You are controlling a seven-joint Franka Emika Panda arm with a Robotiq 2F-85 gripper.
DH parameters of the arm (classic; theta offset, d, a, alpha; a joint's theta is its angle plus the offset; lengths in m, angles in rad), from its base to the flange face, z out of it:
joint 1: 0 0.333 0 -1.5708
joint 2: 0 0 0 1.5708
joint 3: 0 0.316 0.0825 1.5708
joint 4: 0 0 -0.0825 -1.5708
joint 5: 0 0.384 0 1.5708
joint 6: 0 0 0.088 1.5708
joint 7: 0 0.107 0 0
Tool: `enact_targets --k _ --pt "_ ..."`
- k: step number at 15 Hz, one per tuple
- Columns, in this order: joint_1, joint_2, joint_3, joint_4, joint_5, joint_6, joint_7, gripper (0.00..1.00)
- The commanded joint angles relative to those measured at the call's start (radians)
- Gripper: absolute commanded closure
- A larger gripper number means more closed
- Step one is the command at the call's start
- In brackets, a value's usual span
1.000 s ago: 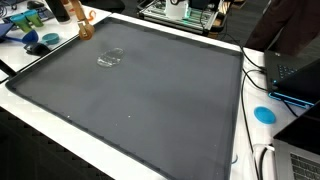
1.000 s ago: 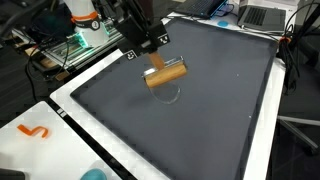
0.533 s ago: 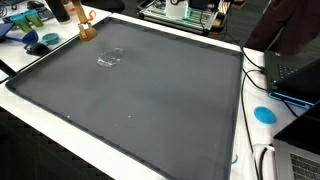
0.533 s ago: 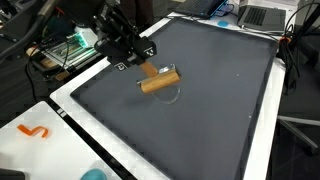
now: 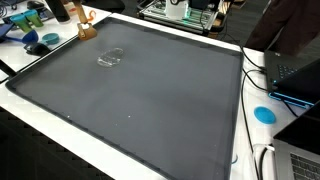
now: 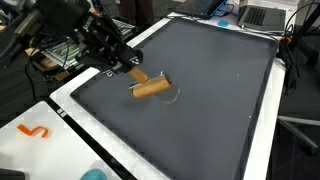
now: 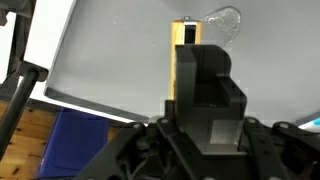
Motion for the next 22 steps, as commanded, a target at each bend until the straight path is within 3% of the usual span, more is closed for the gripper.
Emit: enact_targets --k 1,22 --pt "-0.009 -0.052 -0.01 -0.054 0.034 0.021 -0.039 0.76" --pt "0.009 -0.175 -0.025 -0.198 -0.072 0.175 0.014 0.76"
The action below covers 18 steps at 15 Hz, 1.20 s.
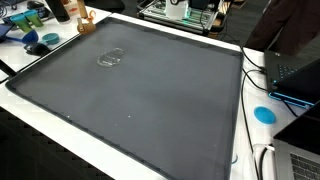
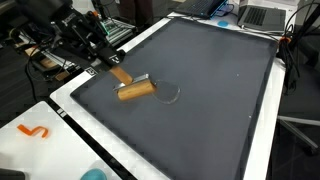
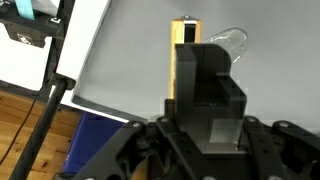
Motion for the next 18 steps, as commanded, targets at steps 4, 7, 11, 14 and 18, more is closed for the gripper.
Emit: enact_targets --k 4,7,11,14,18 --pt "0.021 -0.078 -0.006 -0.069 -0.092 0.045 0.035 0.76" --pt "0.031 -0.095 -0.003 -0.086 -0.149 0.053 0.06 0.76" --pt "0.049 -0.12 0.0 -0.105 -0.224 0.05 0.105 0.76" --pt "0.068 -0.139 0.009 -0.115 -0.273 0.047 0.134 0.76" --pt "0.1 -0.167 0.028 -0.124 -0.341 0.033 0.19 0.76"
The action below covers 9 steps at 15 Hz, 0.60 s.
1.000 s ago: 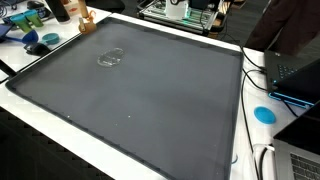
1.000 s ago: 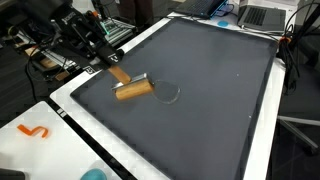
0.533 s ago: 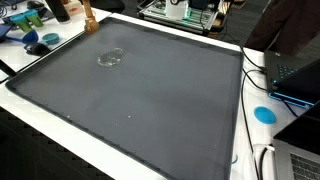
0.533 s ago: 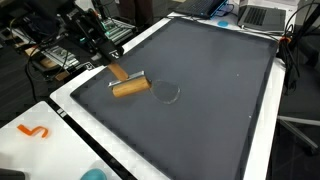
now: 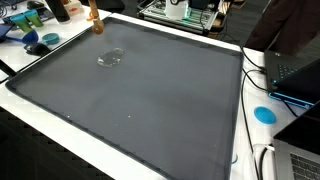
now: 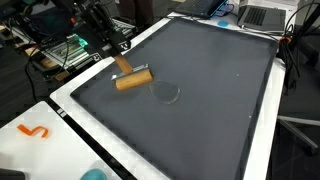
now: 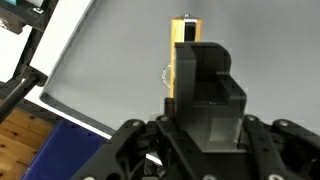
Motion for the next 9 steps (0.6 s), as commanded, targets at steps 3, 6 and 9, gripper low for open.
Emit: enact_targets --k 3,6,9 --pt "0.049 -0.065 0.025 -0.025 -0.103 -0.012 0.101 0.76" --pt "0.075 -0.067 0.05 -0.008 -0.157 -0.033 0.158 0.76" --pt "0.1 -0.064 0.072 0.009 -0.21 -0.056 0.215 0.76"
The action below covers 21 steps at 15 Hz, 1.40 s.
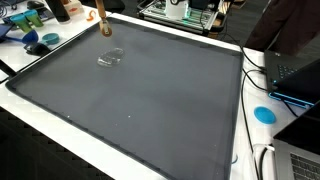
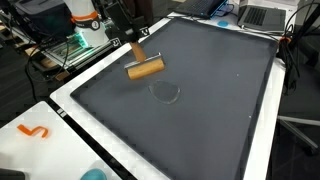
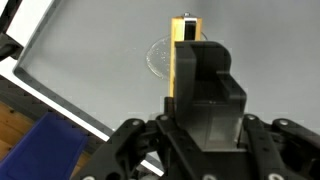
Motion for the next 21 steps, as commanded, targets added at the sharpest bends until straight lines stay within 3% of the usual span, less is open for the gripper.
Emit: enact_targets --k 1,16,21 --pt "0.025 -0.02 0.023 0.02 -0.09 -0.06 0.097 0.76" --pt "0.114 0.036 0.131 0.211 -0.298 -0.31 0.323 0.76" --pt "0.131 0.046 0.15 0.259 -0.34 -0.365 0.335 0.76"
